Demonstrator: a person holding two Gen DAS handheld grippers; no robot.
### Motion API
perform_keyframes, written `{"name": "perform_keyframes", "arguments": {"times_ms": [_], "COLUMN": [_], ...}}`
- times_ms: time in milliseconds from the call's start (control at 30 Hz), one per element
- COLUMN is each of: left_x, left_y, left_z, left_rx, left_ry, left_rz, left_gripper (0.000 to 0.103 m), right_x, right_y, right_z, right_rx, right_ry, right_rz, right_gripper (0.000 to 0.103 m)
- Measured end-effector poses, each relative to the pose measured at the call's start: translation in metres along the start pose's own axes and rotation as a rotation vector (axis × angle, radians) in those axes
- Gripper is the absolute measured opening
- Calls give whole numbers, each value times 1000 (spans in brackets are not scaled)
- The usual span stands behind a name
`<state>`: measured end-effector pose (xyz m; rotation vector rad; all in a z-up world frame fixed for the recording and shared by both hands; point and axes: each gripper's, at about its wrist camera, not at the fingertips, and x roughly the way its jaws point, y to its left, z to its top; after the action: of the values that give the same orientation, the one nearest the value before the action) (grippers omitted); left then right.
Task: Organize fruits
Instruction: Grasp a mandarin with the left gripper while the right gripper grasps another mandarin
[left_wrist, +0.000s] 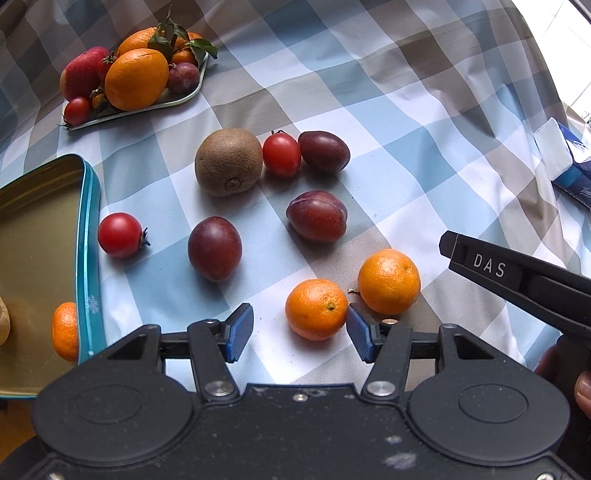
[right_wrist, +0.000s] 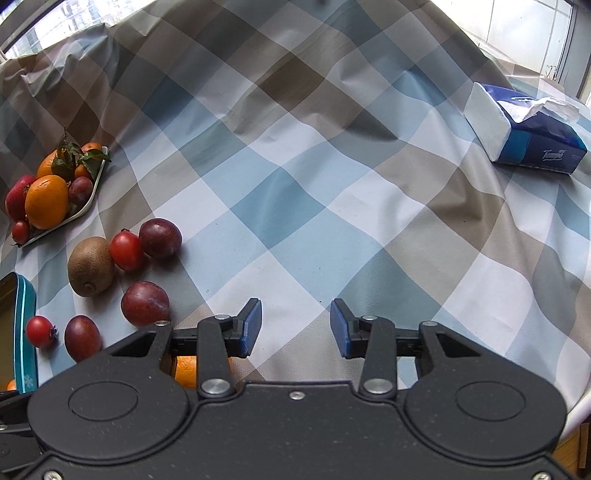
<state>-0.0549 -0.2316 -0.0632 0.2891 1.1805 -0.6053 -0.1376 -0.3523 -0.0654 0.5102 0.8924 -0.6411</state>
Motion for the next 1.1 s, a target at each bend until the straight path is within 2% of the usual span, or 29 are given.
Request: {"name": "perform_keyframes", "arguments": {"times_ms": [133, 467, 500, 533, 1100], "left_x": [10, 18, 18, 18, 8], "left_y": [-6, -9, -10, -11, -11], "left_z": [0, 1, 1, 1, 0], "left_rx": [15, -6, -1, 5, -17], "left_ry": [25, 36, 34, 30, -2], "left_rz": [50, 61, 65, 61, 41], "left_gripper": [55, 48, 46, 38, 37], "right_x": [-1, -4, -3, -3, -1], "right_y": [-5, -11, -12, -12, -14], "right_z": [-1, -2, -2, -2, -6], "right_rx": [1, 9, 9, 8, -10], "right_ry": [2, 12, 16, 20, 34], "right_rz": [4, 8, 7, 6, -4], "right_gripper": [49, 49, 49, 49, 49]}}
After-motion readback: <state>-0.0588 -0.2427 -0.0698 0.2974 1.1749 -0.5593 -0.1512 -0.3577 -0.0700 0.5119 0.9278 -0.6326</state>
